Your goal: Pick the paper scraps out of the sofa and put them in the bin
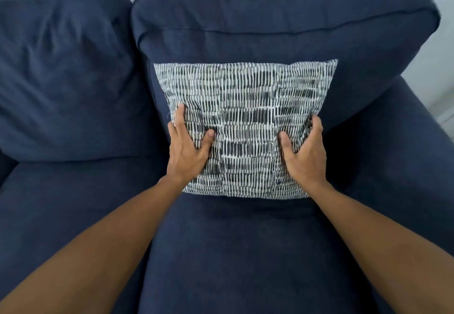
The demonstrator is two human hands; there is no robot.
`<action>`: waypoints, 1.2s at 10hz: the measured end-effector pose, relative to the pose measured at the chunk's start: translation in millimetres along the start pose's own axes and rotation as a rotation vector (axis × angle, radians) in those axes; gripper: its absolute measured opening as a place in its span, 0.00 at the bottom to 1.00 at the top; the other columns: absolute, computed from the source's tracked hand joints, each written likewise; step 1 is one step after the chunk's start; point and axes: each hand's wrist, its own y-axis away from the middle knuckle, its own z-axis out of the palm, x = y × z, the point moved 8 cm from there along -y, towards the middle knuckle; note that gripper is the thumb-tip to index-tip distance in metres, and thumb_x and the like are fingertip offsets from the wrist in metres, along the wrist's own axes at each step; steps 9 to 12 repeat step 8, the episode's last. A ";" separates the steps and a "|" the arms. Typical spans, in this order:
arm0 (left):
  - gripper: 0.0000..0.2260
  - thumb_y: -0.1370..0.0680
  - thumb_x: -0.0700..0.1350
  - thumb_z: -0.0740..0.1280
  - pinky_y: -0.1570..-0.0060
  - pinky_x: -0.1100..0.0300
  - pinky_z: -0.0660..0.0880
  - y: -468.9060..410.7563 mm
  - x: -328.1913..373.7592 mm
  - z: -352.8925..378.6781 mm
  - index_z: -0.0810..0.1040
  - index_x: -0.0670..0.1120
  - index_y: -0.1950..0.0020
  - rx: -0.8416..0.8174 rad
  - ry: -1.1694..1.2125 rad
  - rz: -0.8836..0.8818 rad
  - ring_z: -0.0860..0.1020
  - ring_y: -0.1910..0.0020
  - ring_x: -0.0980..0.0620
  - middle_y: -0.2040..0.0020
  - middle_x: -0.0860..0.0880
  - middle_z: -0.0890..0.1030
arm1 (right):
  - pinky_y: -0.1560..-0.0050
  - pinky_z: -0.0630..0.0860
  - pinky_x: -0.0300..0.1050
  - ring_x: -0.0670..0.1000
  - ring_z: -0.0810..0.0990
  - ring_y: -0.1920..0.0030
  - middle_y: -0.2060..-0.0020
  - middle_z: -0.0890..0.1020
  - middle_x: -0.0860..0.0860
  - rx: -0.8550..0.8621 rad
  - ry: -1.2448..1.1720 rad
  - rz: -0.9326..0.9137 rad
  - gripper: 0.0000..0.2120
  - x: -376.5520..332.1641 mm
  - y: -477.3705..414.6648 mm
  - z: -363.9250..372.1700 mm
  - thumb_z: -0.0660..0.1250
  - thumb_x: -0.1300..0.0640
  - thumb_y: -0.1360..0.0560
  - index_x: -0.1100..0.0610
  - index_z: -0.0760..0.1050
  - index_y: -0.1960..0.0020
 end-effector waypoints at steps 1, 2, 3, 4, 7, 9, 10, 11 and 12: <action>0.38 0.20 0.58 0.64 0.33 0.52 0.57 -0.8 -16.3 16.9 0.42 0.50 0.21 -0.016 -0.025 -0.004 0.55 0.28 0.56 0.22 0.43 0.53 | 0.27 0.63 0.54 0.54 0.61 0.24 0.22 0.60 0.55 -0.016 0.000 0.005 0.43 14.7 -7.5 19.3 0.62 0.35 0.23 0.57 0.48 0.21; 0.38 0.20 0.58 0.63 0.32 0.51 0.56 -0.6 -29.9 29.7 0.42 0.50 0.21 -0.031 -0.035 -0.014 0.55 0.24 0.44 0.22 0.41 0.53 | 0.27 0.63 0.55 0.54 0.61 0.24 0.23 0.60 0.55 -0.023 0.017 -0.001 0.43 24.6 -11.5 29.5 0.61 0.34 0.23 0.57 0.48 0.21; 0.38 0.20 0.60 0.63 0.35 0.54 0.59 -1.5 -38.4 33.7 0.42 0.51 0.21 -0.040 -0.049 -0.065 0.61 0.29 0.48 0.25 0.40 0.56 | 0.27 0.64 0.58 0.55 0.62 0.25 0.23 0.61 0.56 -0.048 0.053 0.012 0.44 30.9 -13.1 33.4 0.60 0.32 0.24 0.57 0.47 0.21; 0.39 0.21 0.62 0.63 0.35 0.51 0.64 -2.4 -41.8 29.6 0.42 0.52 0.21 -0.039 -0.101 -0.072 0.62 0.35 0.52 0.31 0.42 0.60 | 0.31 0.67 0.61 0.58 0.65 0.27 0.26 0.64 0.58 -0.056 0.105 0.005 0.44 30.9 -14.4 31.4 0.58 0.30 0.24 0.56 0.48 0.21; 0.33 0.22 0.68 0.57 0.28 0.38 0.53 -16.6 -5.1 -17.3 0.52 0.56 0.21 -0.029 -0.392 -0.037 0.49 0.22 0.42 0.20 0.44 0.49 | 0.27 0.56 0.67 0.64 0.51 0.22 0.21 0.51 0.61 -0.121 0.341 0.000 0.46 -1.1 -20.7 -4.1 0.55 0.26 0.26 0.52 0.44 0.21; 0.33 0.22 0.70 0.51 0.26 0.38 0.48 -29.3 18.3 -33.5 0.53 0.57 0.21 -0.150 -0.447 -0.019 0.44 0.21 0.43 0.19 0.44 0.46 | 0.25 0.46 0.67 0.60 0.41 0.21 0.20 0.43 0.57 -0.230 0.407 -0.042 0.47 -31.4 -28.7 -24.0 0.49 0.22 0.28 0.46 0.38 0.20; 0.33 0.22 0.70 0.51 0.26 0.38 0.48 -29.3 18.3 -33.5 0.53 0.57 0.21 -0.150 -0.447 -0.019 0.44 0.21 0.43 0.19 0.44 0.46 | 0.25 0.46 0.67 0.60 0.41 0.21 0.20 0.43 0.57 -0.230 0.407 -0.042 0.47 -31.4 -28.7 -24.0 0.49 0.22 0.28 0.46 0.38 0.20; 0.33 0.22 0.70 0.51 0.26 0.38 0.48 -29.3 18.3 -33.5 0.53 0.57 0.21 -0.150 -0.447 -0.019 0.44 0.21 0.43 0.19 0.44 0.46 | 0.25 0.46 0.67 0.60 0.41 0.21 0.20 0.43 0.57 -0.230 0.407 -0.042 0.47 -31.4 -28.7 -24.0 0.49 0.22 0.28 0.46 0.38 0.20; 0.33 0.22 0.70 0.51 0.26 0.38 0.48 -29.3 18.3 -33.5 0.53 0.57 0.21 -0.150 -0.447 -0.019 0.44 0.21 0.43 0.19 0.44 0.46 | 0.25 0.46 0.67 0.60 0.41 0.21 0.20 0.43 0.57 -0.230 0.407 -0.042 0.47 -31.4 -28.7 -24.0 0.49 0.22 0.28 0.46 0.38 0.20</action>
